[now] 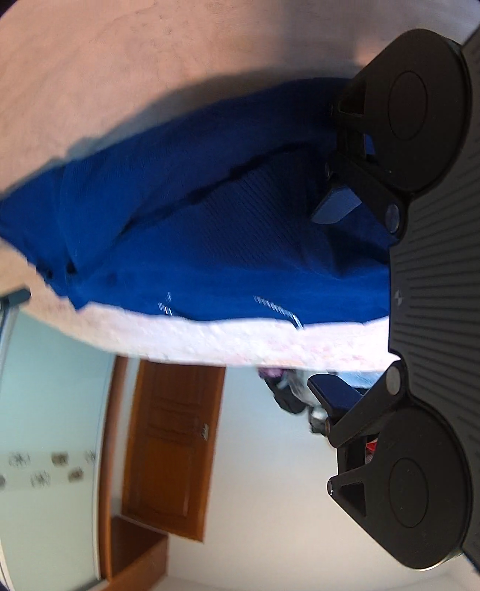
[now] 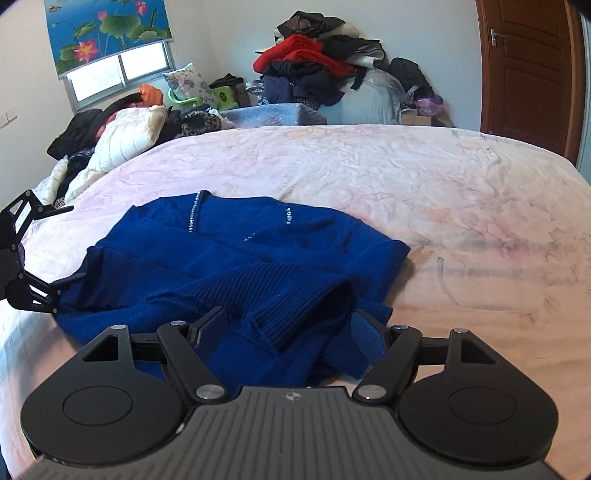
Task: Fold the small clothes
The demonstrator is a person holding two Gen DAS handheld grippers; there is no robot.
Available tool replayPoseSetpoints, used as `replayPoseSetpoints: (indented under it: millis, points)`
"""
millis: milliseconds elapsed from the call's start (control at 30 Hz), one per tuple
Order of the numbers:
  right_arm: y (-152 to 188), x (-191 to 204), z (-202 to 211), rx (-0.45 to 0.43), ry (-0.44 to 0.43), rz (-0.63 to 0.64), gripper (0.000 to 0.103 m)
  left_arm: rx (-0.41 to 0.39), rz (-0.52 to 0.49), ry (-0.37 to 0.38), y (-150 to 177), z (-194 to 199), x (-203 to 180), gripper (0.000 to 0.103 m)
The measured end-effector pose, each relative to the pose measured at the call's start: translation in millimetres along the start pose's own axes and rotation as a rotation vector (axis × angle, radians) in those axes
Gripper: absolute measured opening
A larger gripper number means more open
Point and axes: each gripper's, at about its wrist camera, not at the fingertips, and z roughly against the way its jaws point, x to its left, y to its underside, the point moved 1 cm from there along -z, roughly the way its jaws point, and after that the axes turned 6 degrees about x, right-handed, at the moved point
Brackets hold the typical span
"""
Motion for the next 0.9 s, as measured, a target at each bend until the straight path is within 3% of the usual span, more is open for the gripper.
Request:
replayPoseSetpoints:
  millis: [67, 267, 367, 533, 633, 667, 767, 833, 900]
  points:
    - [0.6, -0.6, 0.9, 0.005, -0.007, 0.001, 0.077, 0.002, -0.058, 0.05, -3.2, -6.5, -5.3, 0.075]
    - [4.5, -0.2, 8.3, 0.018, -0.02, 0.015, 0.077, 0.062, -0.121, 0.169, 5.2, -6.7, 6.8, 0.073]
    - [4.6, -3.1, 8.2, 0.006, -0.033, -0.003, 0.077, 0.068, -0.155, 0.164, 8.3, -6.5, 1.6, 0.074]
    - [4.6, -9.7, 2.7, -0.004, -0.055, -0.053, 0.077, 0.031, -0.09, 0.155, -5.8, -15.3, -1.3, 0.074]
    - [5.5, -10.4, 5.6, -0.01, -0.042, -0.042, 0.077, 0.016, -0.088, 0.167, -6.7, -18.2, -3.1, 0.061]
    - [5.4, -11.3, 7.6, -0.016, -0.043, -0.043, 0.077, 0.012, -0.07, 0.189, -6.7, -17.4, -1.3, 0.043]
    - [3.9, -15.7, 10.7, -0.026, -0.038, -0.044, 0.077, -0.002, -0.009, 0.241, -7.8, -13.8, 4.0, 0.018]
    - [3.1, -18.9, 11.1, -0.05, -0.031, -0.038, 0.077, -0.019, 0.027, 0.24, -7.7, -12.4, 6.4, 0.012]
    - [3.4, -17.3, 10.1, -0.078, -0.006, 0.027, 0.077, -0.037, 0.15, 0.265, -8.0, -13.6, 19.6, 0.011]
